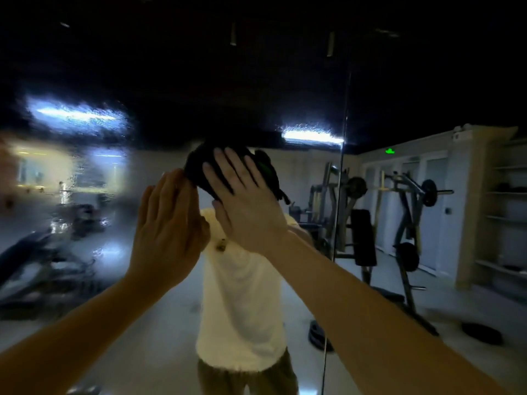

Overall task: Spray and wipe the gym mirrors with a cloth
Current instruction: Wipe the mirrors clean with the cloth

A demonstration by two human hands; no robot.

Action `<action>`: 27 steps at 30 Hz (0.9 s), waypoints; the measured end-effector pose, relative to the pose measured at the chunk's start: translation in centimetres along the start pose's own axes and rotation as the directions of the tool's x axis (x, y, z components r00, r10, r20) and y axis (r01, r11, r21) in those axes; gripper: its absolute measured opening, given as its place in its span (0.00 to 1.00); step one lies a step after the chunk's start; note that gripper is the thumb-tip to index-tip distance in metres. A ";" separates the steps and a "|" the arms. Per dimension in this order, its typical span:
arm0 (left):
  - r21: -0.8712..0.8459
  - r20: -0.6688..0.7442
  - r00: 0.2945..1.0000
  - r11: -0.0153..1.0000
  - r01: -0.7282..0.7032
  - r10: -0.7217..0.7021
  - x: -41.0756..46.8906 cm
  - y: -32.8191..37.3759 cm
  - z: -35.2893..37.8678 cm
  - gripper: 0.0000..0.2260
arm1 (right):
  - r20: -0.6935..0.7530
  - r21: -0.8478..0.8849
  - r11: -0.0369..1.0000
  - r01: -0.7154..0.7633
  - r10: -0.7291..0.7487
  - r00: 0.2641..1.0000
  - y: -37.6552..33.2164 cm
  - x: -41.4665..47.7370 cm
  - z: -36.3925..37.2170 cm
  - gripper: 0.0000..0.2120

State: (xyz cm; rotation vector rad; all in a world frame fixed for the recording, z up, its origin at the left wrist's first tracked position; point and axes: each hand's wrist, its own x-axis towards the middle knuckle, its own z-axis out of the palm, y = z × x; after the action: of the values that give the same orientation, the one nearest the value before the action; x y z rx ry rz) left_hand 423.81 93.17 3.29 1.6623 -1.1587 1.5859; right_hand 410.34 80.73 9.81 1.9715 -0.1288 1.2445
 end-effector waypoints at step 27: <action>0.082 -0.039 0.999 0.996 -0.027 0.030 2.1 2.1 2.3 0.37 | 0.025 -0.005 1.000 -0.018 0.018 1.000 1.5 1.1 -0.7 0.29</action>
State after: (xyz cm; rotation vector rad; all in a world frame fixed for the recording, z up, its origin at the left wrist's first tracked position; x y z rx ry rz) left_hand 422.94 89.83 4.64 1.6644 -1.1156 1.6968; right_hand 409.77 80.51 11.68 1.9868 -0.1623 1.2302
